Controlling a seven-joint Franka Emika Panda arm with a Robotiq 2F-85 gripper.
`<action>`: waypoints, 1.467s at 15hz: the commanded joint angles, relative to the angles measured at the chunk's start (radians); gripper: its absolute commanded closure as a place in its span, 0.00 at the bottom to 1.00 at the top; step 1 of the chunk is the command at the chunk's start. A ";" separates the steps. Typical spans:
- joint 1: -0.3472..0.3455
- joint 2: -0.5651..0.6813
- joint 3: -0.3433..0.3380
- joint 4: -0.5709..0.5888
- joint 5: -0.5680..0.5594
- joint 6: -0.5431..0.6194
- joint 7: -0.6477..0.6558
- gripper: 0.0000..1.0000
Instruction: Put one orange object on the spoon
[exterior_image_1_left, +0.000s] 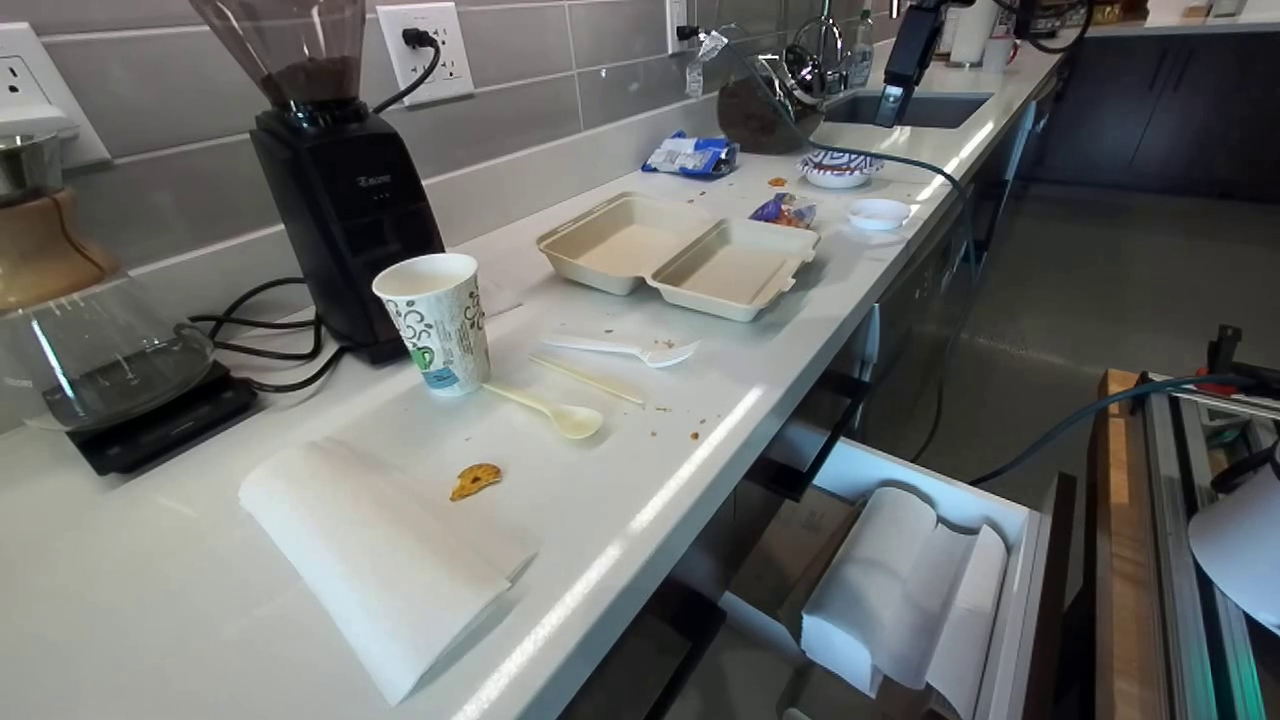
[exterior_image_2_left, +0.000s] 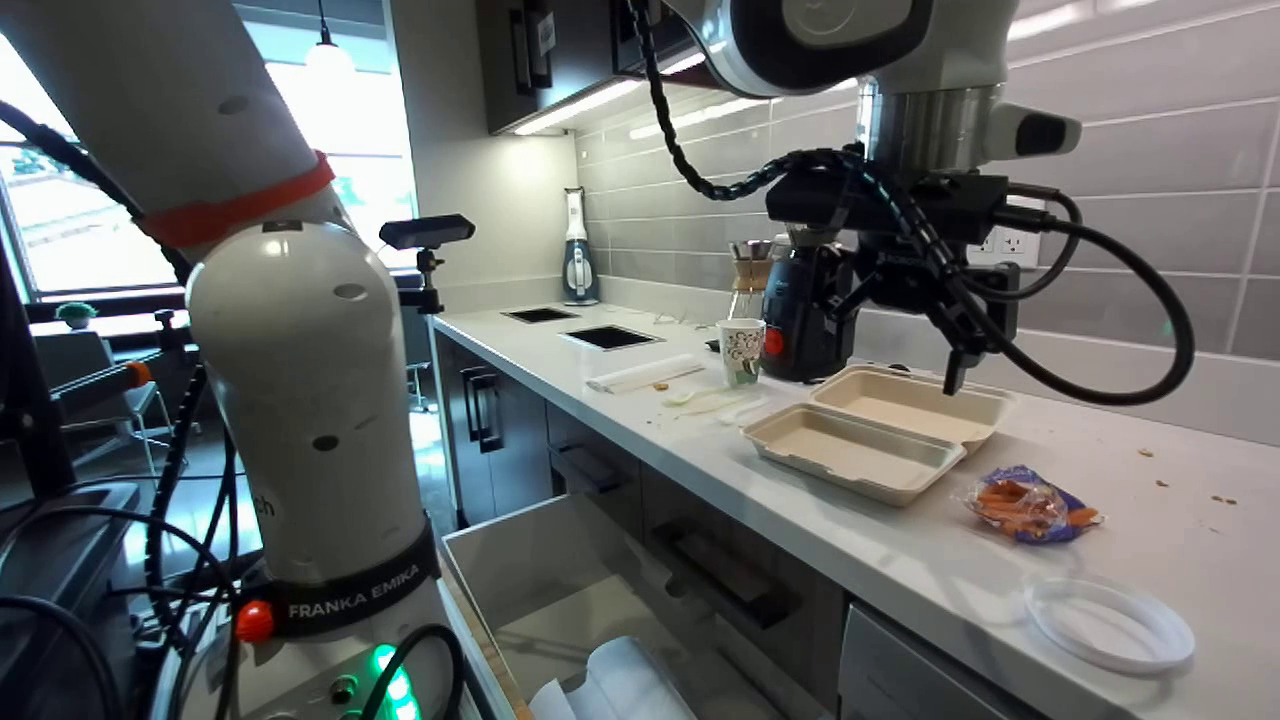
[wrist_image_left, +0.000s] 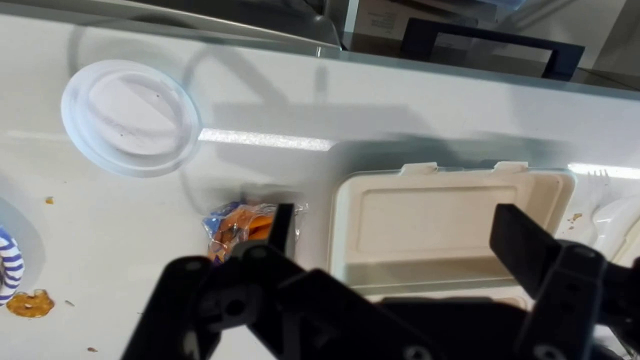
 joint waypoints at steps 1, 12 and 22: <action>-0.033 0.035 0.033 0.006 0.043 0.017 -0.024 0.00; -0.039 0.209 0.106 0.002 0.116 0.305 0.005 0.42; -0.072 0.448 0.239 0.116 0.071 0.452 0.240 1.00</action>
